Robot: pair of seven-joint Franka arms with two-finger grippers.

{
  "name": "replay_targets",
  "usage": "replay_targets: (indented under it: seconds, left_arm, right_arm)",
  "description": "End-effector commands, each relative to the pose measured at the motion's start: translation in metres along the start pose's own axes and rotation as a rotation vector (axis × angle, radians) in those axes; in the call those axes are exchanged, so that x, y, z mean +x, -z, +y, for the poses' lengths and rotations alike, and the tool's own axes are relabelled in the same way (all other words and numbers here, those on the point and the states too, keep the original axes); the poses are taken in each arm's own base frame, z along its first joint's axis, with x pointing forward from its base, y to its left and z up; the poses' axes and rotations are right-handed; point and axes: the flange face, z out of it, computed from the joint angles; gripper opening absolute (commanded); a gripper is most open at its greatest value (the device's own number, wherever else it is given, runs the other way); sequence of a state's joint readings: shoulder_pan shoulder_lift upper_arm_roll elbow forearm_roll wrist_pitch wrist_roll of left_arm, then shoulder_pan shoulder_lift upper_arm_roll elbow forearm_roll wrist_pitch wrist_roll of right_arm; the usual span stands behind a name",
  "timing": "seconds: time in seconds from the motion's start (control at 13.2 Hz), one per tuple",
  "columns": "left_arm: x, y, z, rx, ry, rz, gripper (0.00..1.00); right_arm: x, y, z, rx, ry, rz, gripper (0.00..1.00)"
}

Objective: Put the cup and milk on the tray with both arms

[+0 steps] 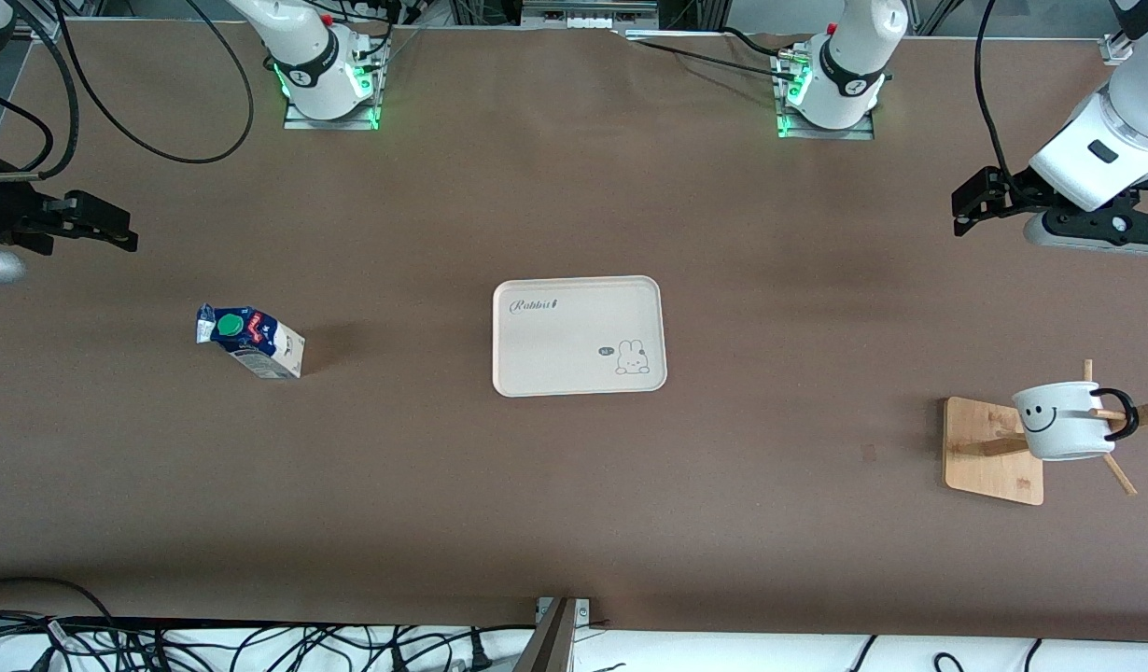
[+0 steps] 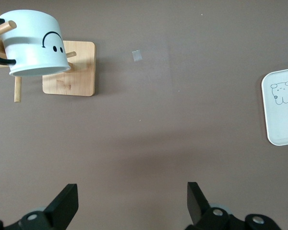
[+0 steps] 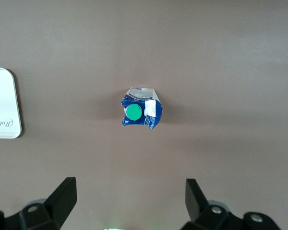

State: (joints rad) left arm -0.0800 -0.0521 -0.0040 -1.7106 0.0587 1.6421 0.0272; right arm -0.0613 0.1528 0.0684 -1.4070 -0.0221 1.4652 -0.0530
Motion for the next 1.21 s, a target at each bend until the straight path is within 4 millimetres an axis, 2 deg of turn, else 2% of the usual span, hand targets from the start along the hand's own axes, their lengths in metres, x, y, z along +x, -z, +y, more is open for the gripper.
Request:
replay_targets:
  seconds: [0.0,0.3,0.38,0.45,0.61,0.76,0.91,1.06,1.14]
  left_arm:
    - [0.003,0.005,-0.002,-0.01,0.007,-0.01,1.0]
    - [0.003,0.005,-0.002,-0.01,0.007,-0.008,1.0]
    - [0.003,0.005,-0.002,-0.01,0.008,-0.008,1.0]
    - [0.003,0.005,-0.001,-0.01,0.007,-0.008,1.0]
    - [0.004,0.006,-0.001,-0.011,0.007,-0.003,1.0]
    - [0.01,0.007,-0.002,-0.011,0.009,0.0,1.0]
    - [0.037,0.004,-0.003,-0.013,0.009,0.009,1.0]
    - [0.06,-0.018,-0.004,-0.013,0.015,-0.019,1.0]
    - [0.064,-0.022,-0.002,-0.007,0.016,-0.022,1.0]
  right_arm:
    - [-0.003,0.002,-0.005,-0.014,0.023,0.0,1.0]
    - [-0.002,0.001,-0.004,-0.013,0.021,0.0,1.0]
    - [0.004,-0.01,-0.004,-0.013,0.022,-0.022,1.0]
    - [0.006,-0.013,-0.003,-0.012,0.028,-0.027,1.0]
    - [0.003,-0.008,-0.004,-0.012,0.028,-0.021,1.0]
    - [0.003,-0.014,-0.004,-0.008,0.026,-0.045,1.0]
    - [0.014,-0.031,-0.001,-0.002,0.043,-0.069,1.0]
    - [0.029,-0.063,0.002,0.006,0.055,-0.119,1.0]
    - [0.035,-0.073,0.002,0.012,0.095,-0.127,1.0]
